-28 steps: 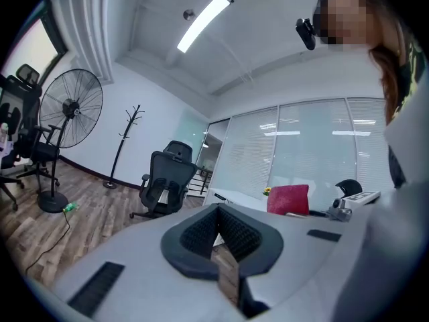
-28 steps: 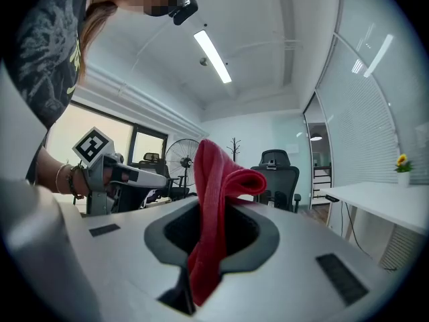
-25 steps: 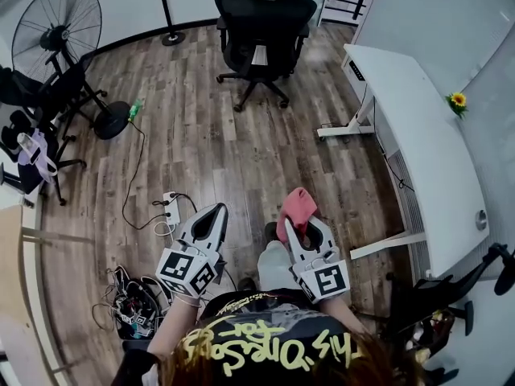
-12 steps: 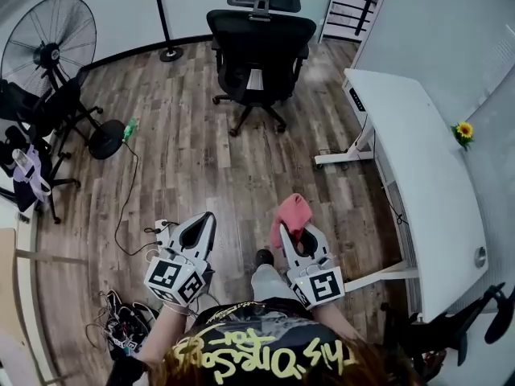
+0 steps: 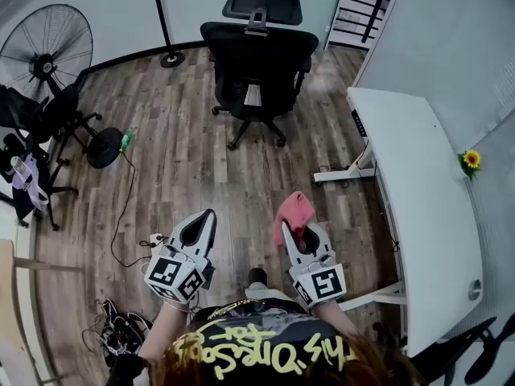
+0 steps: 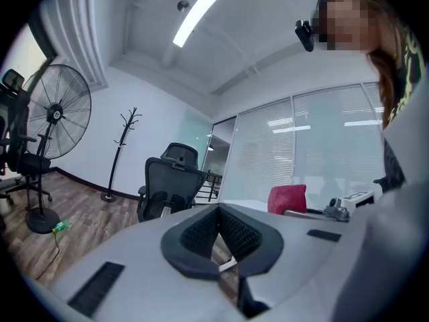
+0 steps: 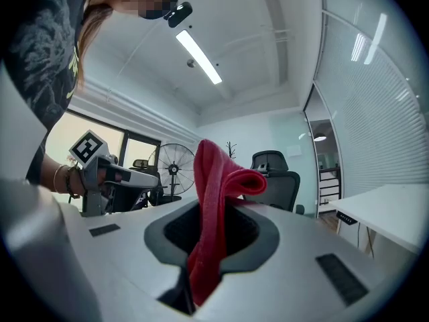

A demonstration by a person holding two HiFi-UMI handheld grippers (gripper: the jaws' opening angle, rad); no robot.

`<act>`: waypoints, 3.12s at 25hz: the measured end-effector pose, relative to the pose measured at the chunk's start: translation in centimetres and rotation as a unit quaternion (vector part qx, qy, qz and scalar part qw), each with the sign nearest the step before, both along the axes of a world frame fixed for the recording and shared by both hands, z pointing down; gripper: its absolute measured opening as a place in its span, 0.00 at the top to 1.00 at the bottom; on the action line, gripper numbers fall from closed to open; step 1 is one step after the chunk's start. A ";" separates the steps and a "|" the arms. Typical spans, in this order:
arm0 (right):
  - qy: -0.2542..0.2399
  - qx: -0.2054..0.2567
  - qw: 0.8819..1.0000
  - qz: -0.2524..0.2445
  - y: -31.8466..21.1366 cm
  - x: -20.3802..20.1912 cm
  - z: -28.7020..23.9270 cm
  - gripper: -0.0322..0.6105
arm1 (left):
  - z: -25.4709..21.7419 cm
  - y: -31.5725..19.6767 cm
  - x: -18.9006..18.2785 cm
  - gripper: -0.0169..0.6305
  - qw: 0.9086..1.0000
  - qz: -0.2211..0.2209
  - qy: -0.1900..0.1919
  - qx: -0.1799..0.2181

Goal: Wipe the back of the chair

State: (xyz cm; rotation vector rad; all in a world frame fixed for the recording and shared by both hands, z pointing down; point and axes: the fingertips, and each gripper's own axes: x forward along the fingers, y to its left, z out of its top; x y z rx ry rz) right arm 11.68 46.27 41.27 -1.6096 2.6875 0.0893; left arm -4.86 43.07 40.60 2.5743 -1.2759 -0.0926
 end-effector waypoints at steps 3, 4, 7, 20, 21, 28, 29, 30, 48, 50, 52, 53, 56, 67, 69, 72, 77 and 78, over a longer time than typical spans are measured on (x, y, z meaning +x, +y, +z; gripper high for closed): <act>0.004 0.002 1.000 -0.003 -2.4 1.5 0.1 0.85 | -0.2 -2.3 1.4 0.98 1.000 -0.004 0.001 0.004; 0.005 0.003 1.000 -0.005 -3.2 1.9 0.0 0.85 | -0.3 -3.0 1.9 0.99 1.000 -0.005 0.002 0.007; 0.011 0.001 1.000 -0.011 -5.3 3.3 0.1 0.85 | -0.7 -5.1 2.9 0.99 1.000 -0.015 0.009 0.013; -0.003 -0.009 1.000 -0.019 -9.5 4.2 1.0 0.85 | 0.3 -8.6 3.4 0.99 0.999 -0.032 0.001 -0.003; -0.005 -0.010 1.000 -0.020 -9.6 4.2 1.0 0.85 | 0.2 -8.7 3.5 0.99 1.000 -0.031 -0.001 -0.003; -0.005 -0.008 1.000 -0.025 -9.9 4.1 0.6 0.85 | -0.7 -9.4 4.4 0.99 1.000 -0.025 0.003 0.004; -0.006 -0.009 1.000 -0.025 -10.0 4.0 0.7 0.85 | -0.6 -9.3 4.4 0.98 1.000 -0.025 0.002 0.003; -0.007 -0.009 1.000 -0.025 -10.0 4.0 0.7 0.85 | -0.5 -9.3 4.4 0.99 1.000 -0.025 0.002 0.002; -0.003 -0.016 0.999 -0.038 -10.2 4.5 1.5 0.85 | 0.7 -8.4 4.4 0.98 0.999 -0.041 0.002 -0.010; -0.002 -0.018 0.999 -0.038 -10.5 4.3 1.8 0.85 | 0.9 -8.7 4.1 0.99 0.999 -0.043 0.002 -0.012; -0.001 -0.019 0.999 -0.035 -11.1 4.2 2.0 0.85 | 1.0 -9.4 3.9 0.99 0.999 -0.041 0.003 -0.012; 0.000 -0.019 0.999 -0.032 -11.5 4.3 2.0 0.85 | 1.0 -9.8 3.9 0.98 0.999 -0.039 0.004 -0.011; 0.004 -0.015 1.000 -0.024 -13.0 4.4 1.8 0.85 | 1.0 -11.7 4.2 0.99 0.999 -0.029 0.009 -0.008; 0.012 -0.005 1.000 0.003 -22.4 4.3 2.2 0.85 | 1.9 -22.2 4.2 0.99 1.000 -0.001 0.016 -0.005; 0.012 -0.004 1.000 0.006 -24.6 3.9 2.2 0.85 | 1.8 -24.5 3.7 0.99 1.000 0.002 0.014 -0.003; 0.009 -0.007 1.000 0.009 -28.0 3.2 2.0 0.85 | 1.3 -28.0 3.2 0.99 1.000 0.006 0.014 -0.003; 0.018 -0.007 1.000 0.009 -32.8 2.2 1.2 0.85 | 0.2 -33.2 2.2 0.98 1.000 0.012 0.019 -0.002; 0.018 -0.006 1.000 0.011 -33.8 2.0 1.0 0.85 | 0.0 -34.2 1.9 0.99 1.000 0.012 0.020 -0.002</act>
